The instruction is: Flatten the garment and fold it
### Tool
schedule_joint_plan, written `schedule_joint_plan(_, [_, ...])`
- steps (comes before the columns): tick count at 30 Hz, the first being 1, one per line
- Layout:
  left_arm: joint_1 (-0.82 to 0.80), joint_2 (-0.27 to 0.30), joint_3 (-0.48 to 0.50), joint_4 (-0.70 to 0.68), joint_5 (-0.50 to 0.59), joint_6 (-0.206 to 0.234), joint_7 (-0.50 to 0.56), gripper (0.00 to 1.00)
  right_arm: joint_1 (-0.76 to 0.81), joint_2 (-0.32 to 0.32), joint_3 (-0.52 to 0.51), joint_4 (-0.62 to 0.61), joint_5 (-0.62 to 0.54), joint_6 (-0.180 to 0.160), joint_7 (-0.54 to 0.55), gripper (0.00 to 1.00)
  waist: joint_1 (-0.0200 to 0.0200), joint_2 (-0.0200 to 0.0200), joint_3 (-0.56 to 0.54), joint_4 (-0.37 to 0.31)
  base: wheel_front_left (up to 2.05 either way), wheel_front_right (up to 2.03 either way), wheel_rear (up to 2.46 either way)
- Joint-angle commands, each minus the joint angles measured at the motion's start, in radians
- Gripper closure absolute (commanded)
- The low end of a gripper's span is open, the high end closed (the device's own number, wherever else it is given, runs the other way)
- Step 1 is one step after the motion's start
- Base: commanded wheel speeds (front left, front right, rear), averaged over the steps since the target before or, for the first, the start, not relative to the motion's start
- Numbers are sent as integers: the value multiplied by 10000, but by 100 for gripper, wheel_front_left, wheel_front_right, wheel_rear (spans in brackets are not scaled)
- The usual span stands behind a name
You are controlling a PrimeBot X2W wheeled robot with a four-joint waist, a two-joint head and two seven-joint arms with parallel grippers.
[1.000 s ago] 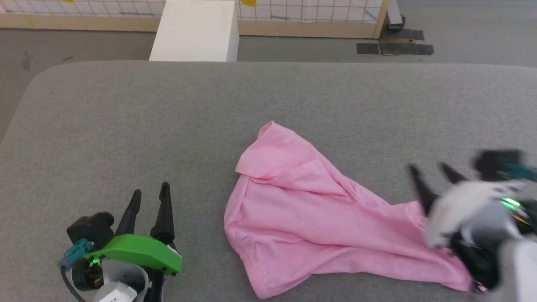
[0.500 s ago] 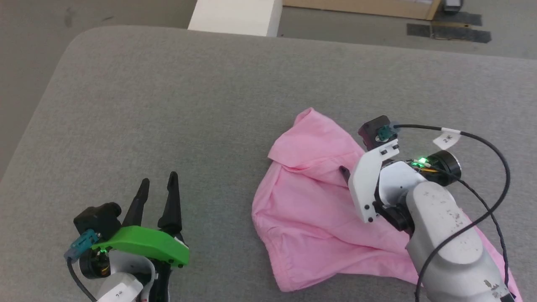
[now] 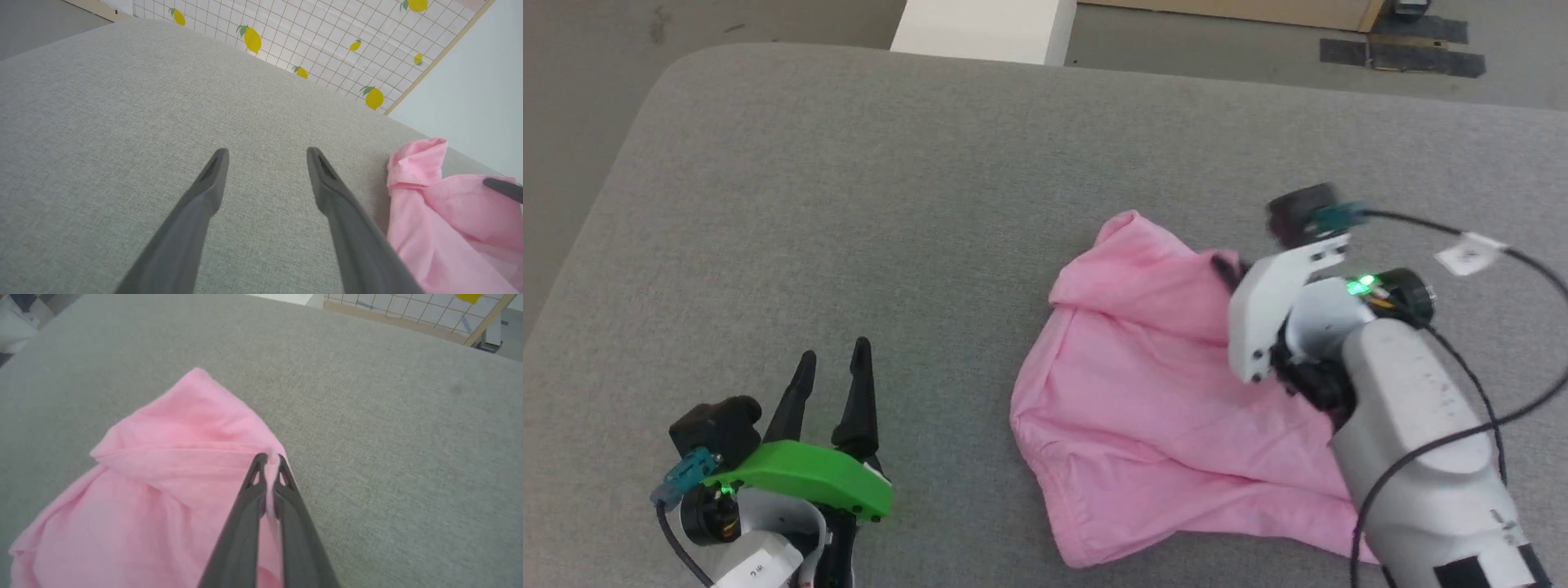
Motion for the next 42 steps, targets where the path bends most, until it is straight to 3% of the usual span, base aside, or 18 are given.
schedule_joint_plan(1, [-115, 30, 3, -48, -59, -29, -31, 0, 46, -13, -501, -309, 226, -15, -278, 100, 0, 0, -194, -246, 0, 0, 0])
schedule_joint_plan(5, [-49, 48, -96, -130, -33, -13, 41, 0, 964, -76, -2599, -1366, 276, -15, -636, 100, 0, 0, -383, -510, 0, 0, 0])
schedule_joint_plan(12, [59, 49, -267, -255, -27, 23, 198, 0, 3533, -17, -6994, -3024, 683, -15, -115, 100, 0, 0, -537, -938, 0, 0, 0])
schedule_joint_plan(16, [158, 97, -349, -284, -62, 31, 373, 0, 4408, -12, -7715, -2634, 1283, -15, 220, 100, 0, 0, -596, -1300, 0, 0, 0])
schedule_joint_plan(17, [176, 104, -393, -294, -79, 13, 446, 0, 4478, -12, -7683, -2566, 1447, -15, 121, 0, 0, 0, -613, -1384, 0, 0, 0])
schedule_joint_plan(21, [14, 4, -715, -489, -269, -183, 924, 0, 4507, -11, -7370, -2588, 2133, -15, -896, 0, 0, 0, -669, -1749, 0, 0, 0])
schedule_joint_plan(24, [-660, -146, -1382, -599, -355, -369, 1993, 0, 4399, -10, -7353, -2811, 2310, -15, -1882, 0, 0, 0, -711, -2089, 0, 0, 0])
schedule_joint_plan(31, [-1500, -251, -3326, 460, -536, -665, 5698, 0, 4462, -10, -7102, -2988, 2347, -15, -2121, 0, 0, 0, -715, -2764, 0, 0, 0])
schedule_joint_plan(39, [-1993, -17, -4154, 2001, 434, -295, 6559, 0, 4776, -9, -6801, -2866, 2719, -15, -2218, 0, 0, 0, -630, -3032, 0, 0, 0])
schedule_joint_plan(40, [-1989, -60, -4218, 2163, 395, -343, 6653, 56, 4805, -9, -6747, -2853, 2744, -15, -2240, 0, 0, 0, -635, -3032, 0, 0, 0])
schedule_joint_plan(41, [-1975, -129, -4271, 2308, 290, -455, 6725, 100, 4822, -9, -6684, -2843, 2793, -15, -2278, 0, 0, 0, -637, -3026, 0, 0, 0])
schedule_joint_plan(42, [-1952, -206, -4264, 2401, 120, -581, 6763, 100, 4828, -9, -6612, -2834, 2828, -15, -2309, 0, 0, 0, -641, -3012, 0, 0, 0])
